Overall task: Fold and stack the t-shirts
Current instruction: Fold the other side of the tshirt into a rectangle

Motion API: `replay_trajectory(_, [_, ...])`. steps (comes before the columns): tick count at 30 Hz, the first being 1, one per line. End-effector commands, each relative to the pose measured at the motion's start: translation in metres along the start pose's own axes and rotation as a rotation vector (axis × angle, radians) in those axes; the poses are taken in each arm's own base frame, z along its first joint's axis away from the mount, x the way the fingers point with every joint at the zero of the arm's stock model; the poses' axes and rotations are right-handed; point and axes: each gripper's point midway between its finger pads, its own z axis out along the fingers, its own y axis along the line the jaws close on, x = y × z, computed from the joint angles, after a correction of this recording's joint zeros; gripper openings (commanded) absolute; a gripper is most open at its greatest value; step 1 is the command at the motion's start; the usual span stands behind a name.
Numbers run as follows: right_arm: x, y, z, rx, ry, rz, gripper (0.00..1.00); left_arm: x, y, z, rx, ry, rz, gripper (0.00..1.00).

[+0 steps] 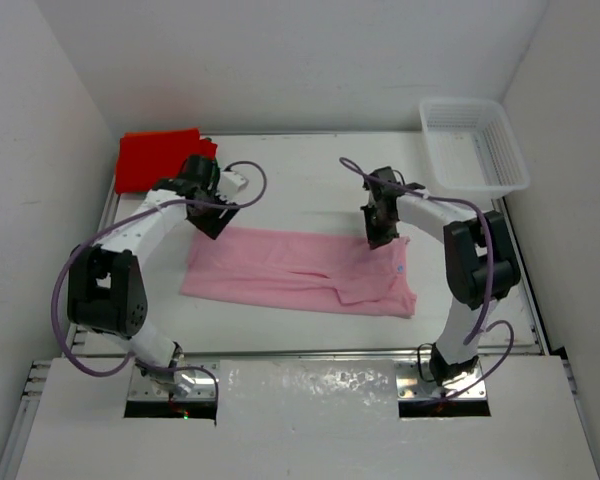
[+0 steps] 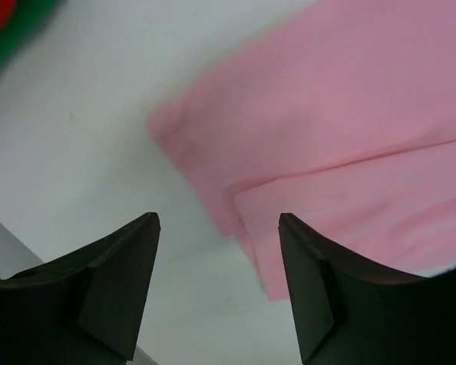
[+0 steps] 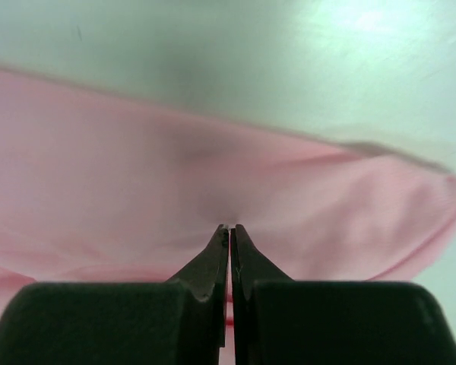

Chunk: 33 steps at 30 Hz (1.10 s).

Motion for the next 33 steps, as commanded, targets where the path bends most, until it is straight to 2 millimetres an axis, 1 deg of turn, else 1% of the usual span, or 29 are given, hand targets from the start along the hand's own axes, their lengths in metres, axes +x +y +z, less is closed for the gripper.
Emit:
replay_trajectory(1, [-0.045,-0.004,-0.026,-0.053,-0.094,-0.006,0.00,-0.068,-0.044,-0.042,0.096,-0.219,0.204,0.61])
replay_trajectory(2, [-0.057,-0.007,-0.039,-0.053,-0.122,-0.004,0.00,-0.085,-0.080,-0.054,0.155,-0.273,0.318,0.59])
replay_trajectory(3, [-0.058,-0.010,-0.055,-0.044,-0.135,-0.012,0.01,-0.092,-0.103,-0.058,0.193,-0.299,0.381,0.58])
replay_trajectory(4, [-0.059,-0.014,-0.065,-0.042,-0.149,-0.006,0.03,-0.097,-0.148,-0.064,0.260,-0.318,0.495,0.57])
replay_trajectory(6, [-0.046,-0.021,-0.079,-0.069,-0.133,0.034,0.08,-0.097,-0.194,-0.066,0.326,-0.321,0.632,0.53])
replay_trajectory(7, [-0.043,-0.020,-0.097,-0.095,-0.167,0.050,0.09,-0.092,-0.234,-0.062,0.373,-0.302,0.739,0.52])
replay_trajectory(8, [-0.023,-0.023,-0.093,-0.117,-0.130,0.079,0.10,-0.090,-0.248,-0.058,0.368,-0.296,0.802,0.50])
replay_trajectory(9, [-0.015,-0.022,-0.096,-0.148,-0.130,0.113,0.11,-0.093,-0.264,-0.056,0.364,-0.317,0.849,0.49])
replay_trajectory(10, [0.006,-0.018,-0.100,-0.218,-0.113,0.148,0.12,-0.088,-0.286,-0.049,0.369,-0.313,0.917,0.49])
replay_trajectory(11, [0.016,-0.015,-0.101,-0.258,-0.101,0.180,0.13,-0.089,-0.296,-0.045,0.369,-0.323,0.947,0.49])
replay_trajectory(12, [0.022,-0.013,-0.102,-0.290,-0.103,0.197,0.14,-0.097,-0.308,-0.045,0.368,-0.358,0.963,0.50])
replay_trajectory(13, [0.040,-0.007,-0.098,-0.337,-0.064,0.213,0.15,-0.095,-0.324,-0.039,0.382,-0.358,0.997,0.50])
replay_trajectory(14, [0.045,-0.004,-0.102,-0.356,-0.074,0.220,0.16,-0.099,-0.334,-0.040,0.387,-0.381,1.021,0.51])
replay_trajectory(15, [0.048,-0.005,-0.102,-0.366,-0.077,0.233,0.17,-0.105,-0.344,-0.041,0.385,-0.412,1.036,0.51])
replay_trajectory(16, [0.058,-0.006,-0.097,-0.371,-0.059,0.250,0.17,-0.101,-0.360,-0.037,0.401,-0.409,1.075,0.51])
replay_trajectory(18, [0.061,-0.008,-0.097,-0.395,-0.069,0.282,0.17,-0.109,-0.373,-0.035,0.376,-0.444,1.112,0.52])
replay_trajectory(19, [0.067,-0.009,-0.093,-0.401,-0.055,0.297,0.17,-0.106,-0.381,-0.030,0.370,-0.439,1.134,0.52])
replay_trajectory(20, [0.067,-0.009,-0.094,-0.410,-0.061,0.296,0.17,-0.107,-0.381,-0.025,0.342,-0.435,1.148,0.52])
replay_trajectory(21, [0.068,-0.010,-0.093,-0.408,-0.064,0.299,0.17,-0.107,-0.384,-0.021,0.336,-0.439,1.156,0.53])
replay_trajectory(22, [0.071,-0.010,-0.091,-0.408,-0.059,0.302,0.17,-0.106,-0.385,-0.019,0.334,-0.439,1.161,0.53])
replay_trajectory(24, [0.072,-0.011,-0.092,-0.413,-0.068,0.303,0.17,-0.102,-0.386,-0.011,0.335,-0.430,1.165,0.53])
replay_trajectory(25, [0.075,-0.010,-0.090,-0.415,-0.060,0.307,0.17,-0.102,-0.382,-0.008,0.306,-0.423,1.164,0.53])
replay_trajectory(29, [0.080,-0.010,-0.086,-0.429,-0.055,0.314,0.17,-0.102,-0.383,0.000,0.288,-0.429,1.150,0.51])
replay_trajectory(30, [0.082,-0.009,-0.085,-0.432,-0.051,0.317,0.17,-0.104,-0.384,0.002,0.280,-0.437,1.146,0.50])
replay_trajectory(33, [0.080,-0.009,-0.087,-0.435,-0.057,0.315,0.17,-0.101,-0.382,0.010,0.261,-0.423,1.153,0.35])
